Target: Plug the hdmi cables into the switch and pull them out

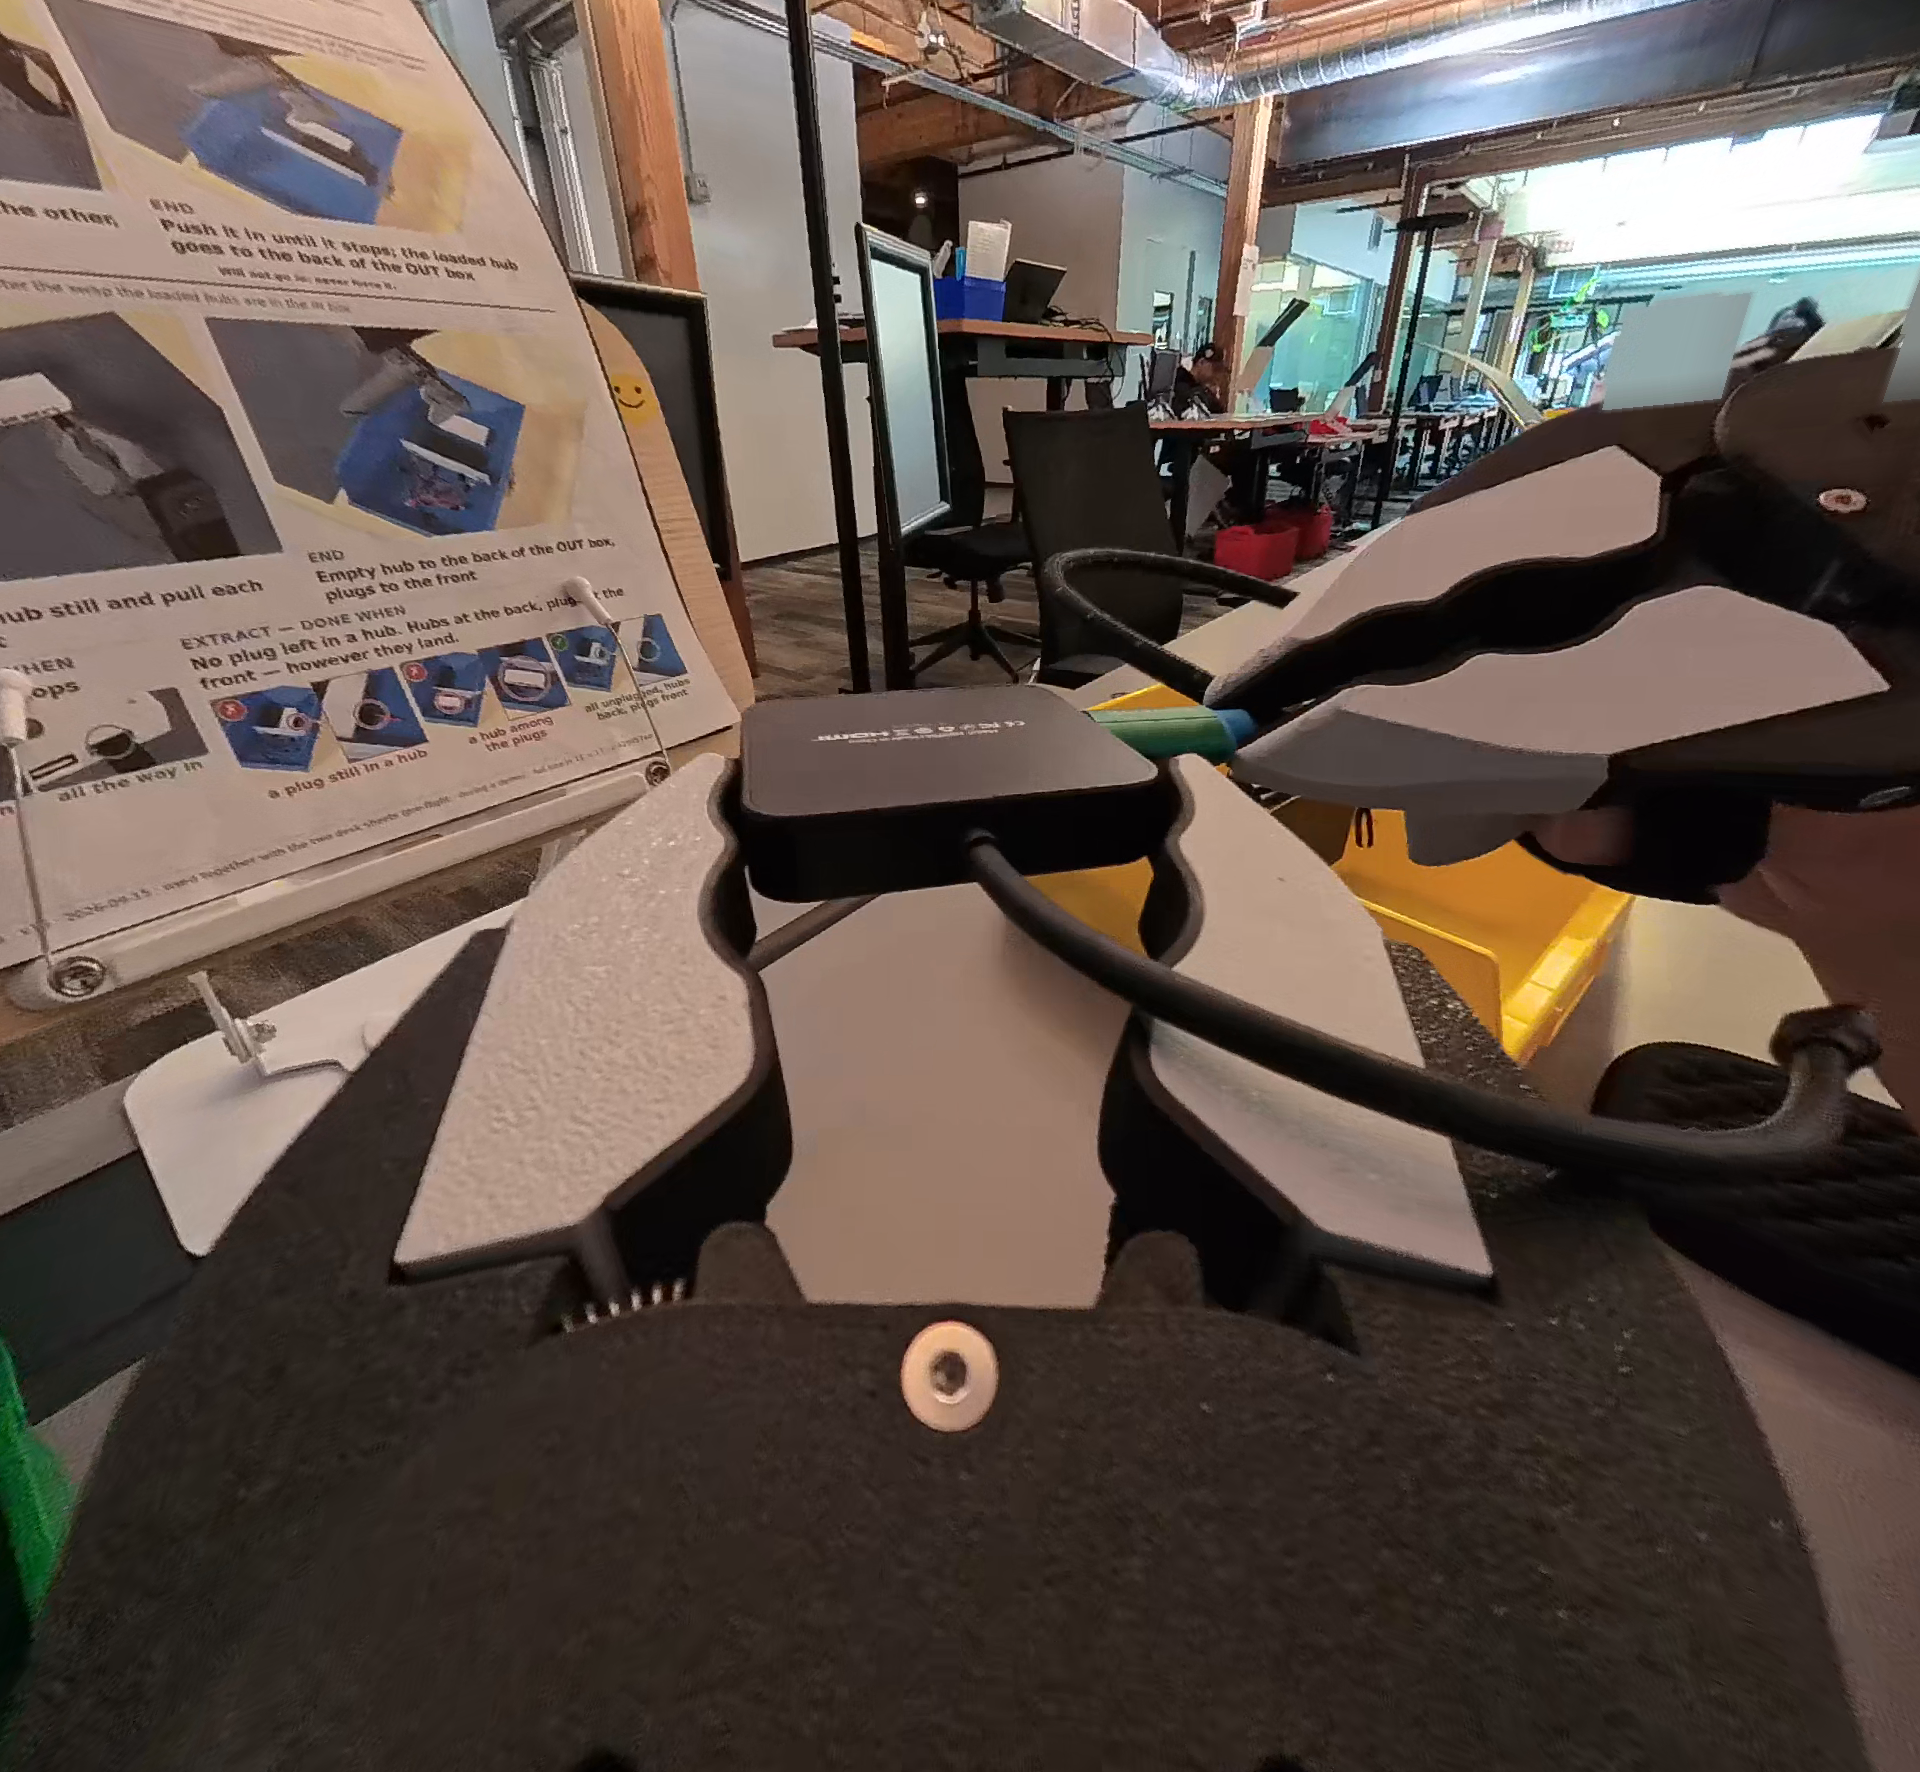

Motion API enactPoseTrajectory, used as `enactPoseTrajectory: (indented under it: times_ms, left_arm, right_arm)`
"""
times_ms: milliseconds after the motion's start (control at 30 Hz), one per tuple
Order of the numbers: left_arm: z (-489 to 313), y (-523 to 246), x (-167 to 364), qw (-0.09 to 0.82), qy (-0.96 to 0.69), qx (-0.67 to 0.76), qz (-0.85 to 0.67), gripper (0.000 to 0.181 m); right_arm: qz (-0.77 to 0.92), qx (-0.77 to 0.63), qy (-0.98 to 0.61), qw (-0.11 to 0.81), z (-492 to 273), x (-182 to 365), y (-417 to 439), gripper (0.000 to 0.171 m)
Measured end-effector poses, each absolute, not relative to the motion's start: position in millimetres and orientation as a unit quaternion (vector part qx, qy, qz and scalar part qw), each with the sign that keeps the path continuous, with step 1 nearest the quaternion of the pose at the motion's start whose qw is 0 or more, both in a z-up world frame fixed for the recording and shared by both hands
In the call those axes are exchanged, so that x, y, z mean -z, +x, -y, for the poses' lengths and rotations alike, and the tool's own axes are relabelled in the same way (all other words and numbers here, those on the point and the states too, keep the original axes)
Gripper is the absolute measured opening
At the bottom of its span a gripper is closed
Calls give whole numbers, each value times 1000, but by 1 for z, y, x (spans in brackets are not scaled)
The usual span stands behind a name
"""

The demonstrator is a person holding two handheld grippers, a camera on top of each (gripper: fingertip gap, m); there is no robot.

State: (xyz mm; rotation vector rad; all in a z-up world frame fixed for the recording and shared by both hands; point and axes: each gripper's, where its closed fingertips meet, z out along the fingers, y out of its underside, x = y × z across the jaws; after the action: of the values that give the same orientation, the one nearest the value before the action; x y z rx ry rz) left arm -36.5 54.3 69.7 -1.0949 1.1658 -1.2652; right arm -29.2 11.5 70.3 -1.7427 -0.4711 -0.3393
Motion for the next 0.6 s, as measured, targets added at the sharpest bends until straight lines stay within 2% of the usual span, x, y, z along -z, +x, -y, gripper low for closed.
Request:
enactPoseTrajectory:
  times_ms: [333, 600]
  left_arm:
    - [-53, -38, -72, 535, -450, 523, -488, 74]
    - [-47, -59, -107, 722, -329, 346, -500, 73]
  right_arm:
    - [213, 145, -752, 606, -10, -71, -30, 9]
    - [250, 174, -710, 635, -16, -75, -36, 13]
